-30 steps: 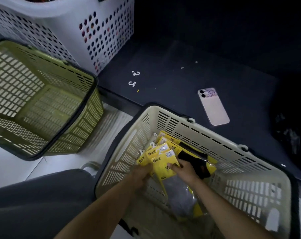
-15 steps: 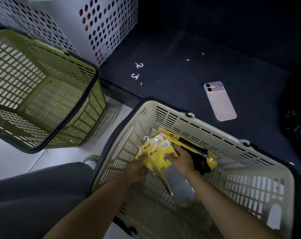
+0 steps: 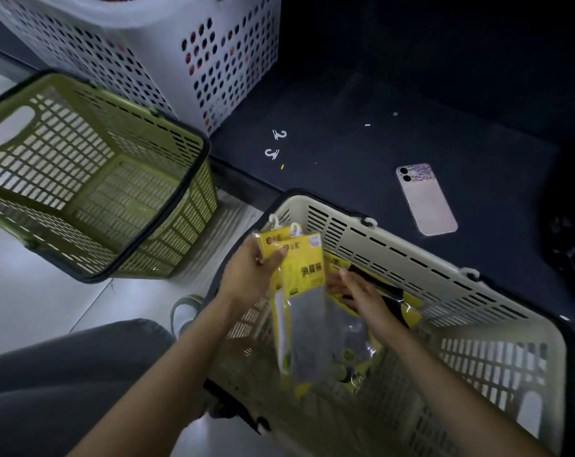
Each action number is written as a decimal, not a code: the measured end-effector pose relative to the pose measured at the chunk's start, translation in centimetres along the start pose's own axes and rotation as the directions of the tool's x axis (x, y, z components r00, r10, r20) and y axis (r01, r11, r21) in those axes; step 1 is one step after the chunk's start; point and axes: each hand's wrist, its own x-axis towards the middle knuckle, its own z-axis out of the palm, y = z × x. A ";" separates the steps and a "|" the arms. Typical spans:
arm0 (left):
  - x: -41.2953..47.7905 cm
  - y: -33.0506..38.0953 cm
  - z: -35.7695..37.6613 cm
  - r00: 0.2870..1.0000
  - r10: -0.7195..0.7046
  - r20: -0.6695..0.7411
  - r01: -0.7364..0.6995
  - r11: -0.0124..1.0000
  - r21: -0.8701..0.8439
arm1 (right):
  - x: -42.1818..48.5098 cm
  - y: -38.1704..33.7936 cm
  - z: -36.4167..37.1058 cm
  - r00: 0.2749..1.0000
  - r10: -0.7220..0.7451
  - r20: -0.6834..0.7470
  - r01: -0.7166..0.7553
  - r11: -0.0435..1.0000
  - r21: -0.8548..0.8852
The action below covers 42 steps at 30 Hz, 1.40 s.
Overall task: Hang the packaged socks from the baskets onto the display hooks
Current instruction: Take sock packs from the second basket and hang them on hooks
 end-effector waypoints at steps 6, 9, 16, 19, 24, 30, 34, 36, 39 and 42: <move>-1.9 4.8 -8.8 0.994 0.097 -0.057 -0.090 0.989 0.114 | 2.9 1.8 4.8 0.992 -0.066 0.108 0.092 0.962 -0.256; -3.3 5.2 -12.5 0.995 0.036 -0.094 -0.033 0.999 0.034 | 4.6 1.7 6.6 0.983 -0.119 0.141 0.163 0.916 -0.366; -3.3 2.3 -13.4 0.990 -0.105 -0.096 0.100 0.993 -0.057 | 7.4 1.3 7.5 0.958 -0.243 0.154 0.268 0.560 -0.784; -3.1 1.8 -13.3 0.984 -0.127 -0.126 0.114 0.987 -0.111 | 7.9 1.2 7.6 0.965 -0.195 0.174 0.247 0.470 -0.848; -3.2 1.5 -12.7 0.975 -0.142 -0.174 0.120 0.984 -0.131 | 8.1 1.1 8.6 0.952 -0.205 0.225 0.300 0.504 -0.810; -3.1 1.5 -11.6 0.967 -0.176 -0.184 0.150 0.978 -0.146 | 8.4 1.8 9.1 0.994 -0.023 0.105 0.090 0.714 -0.694; -3.1 1.4 -11.8 0.971 -0.178 -0.161 0.157 0.978 -0.135 | 8.7 2.3 9.2 0.997 0.063 0.043 -0.027 0.816 -0.577; -3.1 1.2 -12.0 0.971 -0.182 -0.153 0.161 0.977 -0.140 | 8.8 2.5 9.4 0.995 0.089 0.052 -0.046 0.837 -0.545; -3.0 1.0 -12.1 0.972 -0.176 -0.154 0.155 0.978 -0.139 | 9.0 2.5 9.8 0.992 0.115 0.056 -0.062 0.818 -0.572; -2.9 1.0 -12.1 0.973 -0.171 -0.156 0.151 0.980 -0.131 | 9.3 2.6 10.1 0.990 0.131 0.061 -0.073 0.817 -0.572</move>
